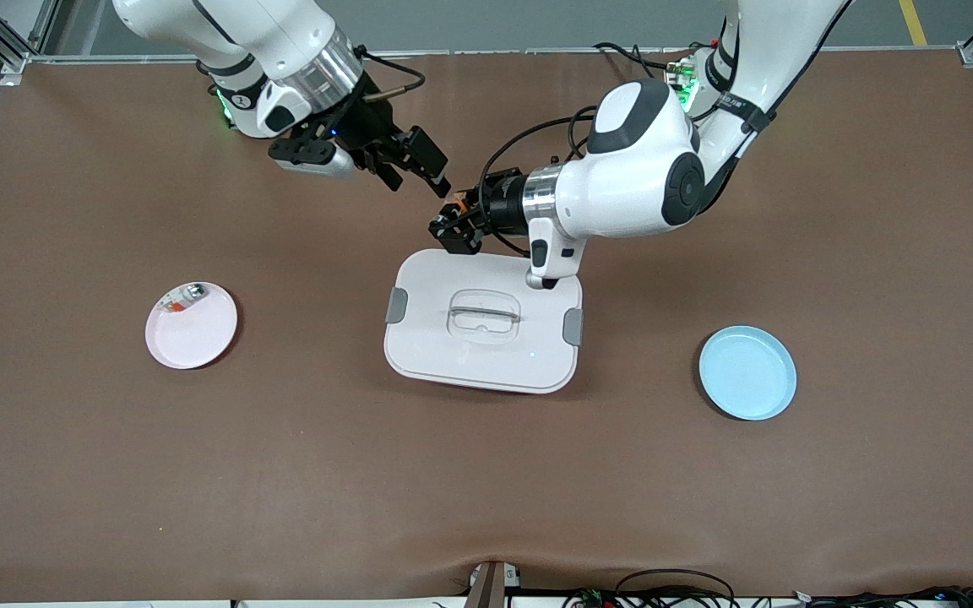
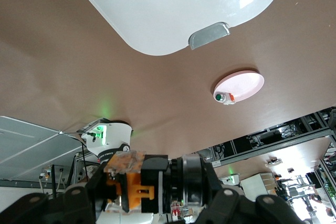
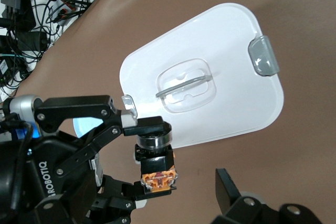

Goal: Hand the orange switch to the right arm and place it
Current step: 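Grasp the switch with the right gripper from the left gripper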

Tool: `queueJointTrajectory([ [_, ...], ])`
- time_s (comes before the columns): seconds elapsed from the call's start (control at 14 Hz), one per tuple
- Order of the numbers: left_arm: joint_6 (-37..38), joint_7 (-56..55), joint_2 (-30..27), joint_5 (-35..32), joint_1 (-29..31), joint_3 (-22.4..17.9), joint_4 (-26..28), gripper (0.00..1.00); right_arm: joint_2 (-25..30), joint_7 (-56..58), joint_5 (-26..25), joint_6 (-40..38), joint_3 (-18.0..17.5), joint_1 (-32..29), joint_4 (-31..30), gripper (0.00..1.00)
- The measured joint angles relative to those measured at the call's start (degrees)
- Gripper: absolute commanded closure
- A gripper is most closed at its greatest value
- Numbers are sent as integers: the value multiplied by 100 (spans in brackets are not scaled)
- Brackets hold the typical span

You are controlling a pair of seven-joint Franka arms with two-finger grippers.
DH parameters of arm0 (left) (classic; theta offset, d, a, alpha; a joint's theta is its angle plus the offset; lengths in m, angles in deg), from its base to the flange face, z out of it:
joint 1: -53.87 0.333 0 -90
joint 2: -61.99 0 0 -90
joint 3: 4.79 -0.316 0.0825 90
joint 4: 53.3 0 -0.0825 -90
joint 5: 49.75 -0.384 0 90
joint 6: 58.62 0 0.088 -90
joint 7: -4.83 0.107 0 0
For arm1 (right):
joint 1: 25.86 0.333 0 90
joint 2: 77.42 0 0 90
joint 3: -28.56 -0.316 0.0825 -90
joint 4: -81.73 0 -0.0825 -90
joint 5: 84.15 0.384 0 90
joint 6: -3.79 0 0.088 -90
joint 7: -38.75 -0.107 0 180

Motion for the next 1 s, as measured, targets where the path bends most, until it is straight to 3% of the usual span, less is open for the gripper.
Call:
queueJointTrajectory([
  [1.0,0,0,67,405,-70,1,-1,100,0,308,-7,403,29,195,-455,0],
])
